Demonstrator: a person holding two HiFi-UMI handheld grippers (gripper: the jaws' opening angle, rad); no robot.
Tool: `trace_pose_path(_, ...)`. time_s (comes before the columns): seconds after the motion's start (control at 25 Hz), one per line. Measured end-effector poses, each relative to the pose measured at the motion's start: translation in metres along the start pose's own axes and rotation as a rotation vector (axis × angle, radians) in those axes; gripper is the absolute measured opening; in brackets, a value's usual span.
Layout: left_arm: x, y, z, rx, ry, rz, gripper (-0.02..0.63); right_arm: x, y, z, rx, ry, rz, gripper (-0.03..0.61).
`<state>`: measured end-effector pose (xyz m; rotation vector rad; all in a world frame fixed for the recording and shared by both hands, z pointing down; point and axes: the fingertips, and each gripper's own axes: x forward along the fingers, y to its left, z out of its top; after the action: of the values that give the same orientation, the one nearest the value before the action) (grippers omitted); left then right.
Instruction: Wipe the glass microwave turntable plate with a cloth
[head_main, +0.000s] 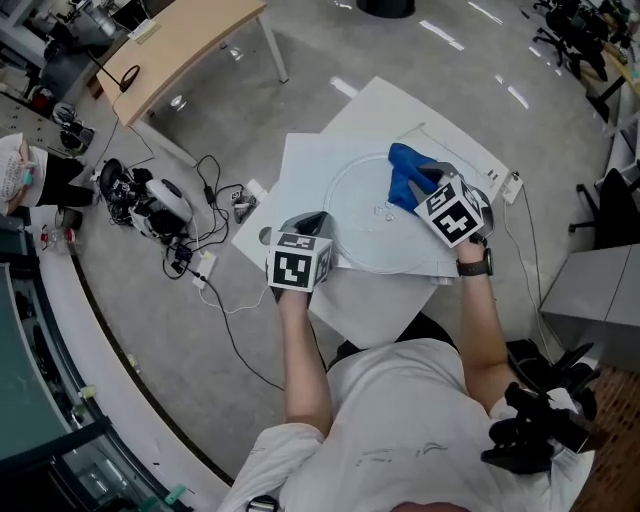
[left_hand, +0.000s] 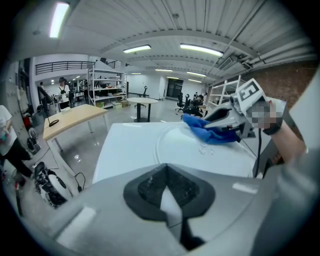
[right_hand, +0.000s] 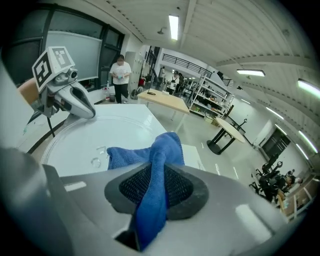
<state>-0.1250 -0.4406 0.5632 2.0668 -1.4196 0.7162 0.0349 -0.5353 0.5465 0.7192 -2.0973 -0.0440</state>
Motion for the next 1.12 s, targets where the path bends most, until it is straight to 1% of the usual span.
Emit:
trace_pose_path(0.12, -0.003, -0.002, 0.000, -0.005, -0.002, -0.006, 0.000, -0.020, 0.006, -0.021, -0.009, 0.045, -0.014, 0.084)
trace_pose_path(0.28, -0.005, -0.010, 0.003, -0.004, 0.003, -0.023, 0.000, -0.046, 0.027, -0.042, -0.019, 0.082, -0.004, 0.078)
trace_pose_path(0.48, -0.007, -0.010, 0.007, 0.004, -0.009, -0.029, 0.000, -0.066, 0.069, -0.046, -0.087, 0.109, 0.038, 0.072)
trace_pose_path(0.64, -0.004, -0.014, 0.006, 0.008, -0.008, -0.028, 0.000, -0.066, 0.106, -0.034, -0.147, 0.090, 0.095, 0.064)
trace_pose_path(0.8, -0.005, -0.014, 0.006, 0.003, -0.015, -0.017, 0.002, -0.050, 0.131, -0.006, -0.208, 0.047, 0.159, 0.063)
trace_pose_path(0.92, -0.005, -0.015, 0.006, -0.006, -0.013, -0.014, 0.000, -0.034, 0.137, 0.016, -0.221, 0.006, 0.193, 0.064)
trace_pose_path(1.12, -0.003, -0.016, 0.006, -0.012, -0.013, 0.006, 0.000, -0.008, 0.123, 0.044, -0.218, -0.043, 0.227, 0.071)
